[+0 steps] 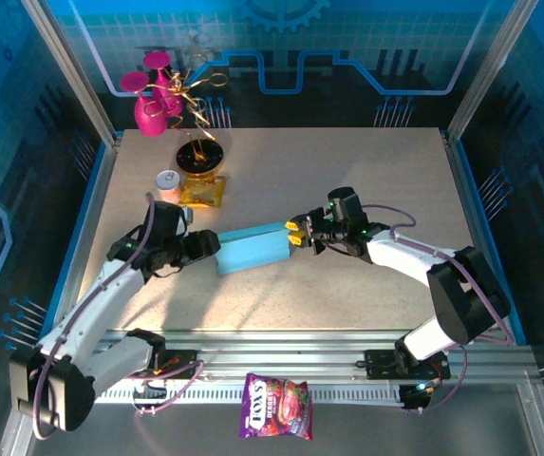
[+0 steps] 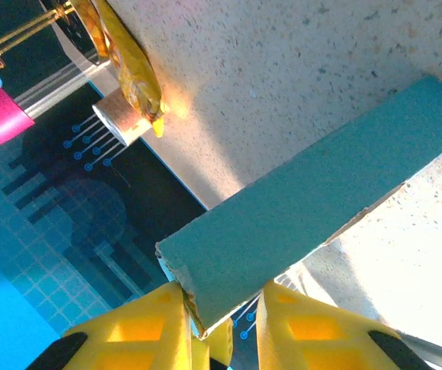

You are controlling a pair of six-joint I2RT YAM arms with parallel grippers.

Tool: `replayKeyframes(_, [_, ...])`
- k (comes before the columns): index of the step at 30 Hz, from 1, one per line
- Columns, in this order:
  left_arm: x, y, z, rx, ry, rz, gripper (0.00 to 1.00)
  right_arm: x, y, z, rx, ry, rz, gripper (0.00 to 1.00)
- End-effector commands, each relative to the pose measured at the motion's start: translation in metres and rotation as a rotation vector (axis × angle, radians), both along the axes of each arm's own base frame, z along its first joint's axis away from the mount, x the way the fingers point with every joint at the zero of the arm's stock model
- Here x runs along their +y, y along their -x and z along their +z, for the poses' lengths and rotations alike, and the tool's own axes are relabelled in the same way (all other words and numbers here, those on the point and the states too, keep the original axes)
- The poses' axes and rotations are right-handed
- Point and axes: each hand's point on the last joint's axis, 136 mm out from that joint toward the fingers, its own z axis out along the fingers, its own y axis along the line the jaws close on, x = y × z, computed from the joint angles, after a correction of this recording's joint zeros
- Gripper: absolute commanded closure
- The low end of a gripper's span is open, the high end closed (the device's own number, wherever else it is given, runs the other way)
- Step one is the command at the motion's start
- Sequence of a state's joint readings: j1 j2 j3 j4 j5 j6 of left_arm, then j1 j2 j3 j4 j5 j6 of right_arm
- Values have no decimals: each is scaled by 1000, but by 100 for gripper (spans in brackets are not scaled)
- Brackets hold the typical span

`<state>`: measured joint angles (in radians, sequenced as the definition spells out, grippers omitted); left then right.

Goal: Fold the paper box

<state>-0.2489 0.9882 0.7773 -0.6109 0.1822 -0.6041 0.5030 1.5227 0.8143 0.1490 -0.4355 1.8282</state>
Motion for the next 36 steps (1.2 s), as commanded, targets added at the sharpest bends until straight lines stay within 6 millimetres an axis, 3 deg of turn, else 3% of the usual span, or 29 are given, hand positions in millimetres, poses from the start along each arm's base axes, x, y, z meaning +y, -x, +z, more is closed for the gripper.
replayKeyframes(1, [-14,6,27,6,217,113,36,-5,28,-35,121,90,33,75])
replayKeyframes(6, [-17,-2,33,13,343,209,34,-4,26,-32,112,96,40,75])
replayKeyframes(12, [-4,-3,8,119,360,301,38,-5,27,-34,113,97,38,75])
replayKeyframes(18, [4,-19,1,113,414,345,42,-4,28,-35,114,93,41,76])
replayKeyframes(21, [-2,-25,-2,120,454,333,51,-4,27,-35,117,92,40,76])
replayKeyframes(29, [-2,-9,-21,166,482,359,64,-4,25,-35,116,90,32,76])
replayKeyframes(36, [0,-10,-31,180,485,389,81,-4,27,-36,119,93,39,76])
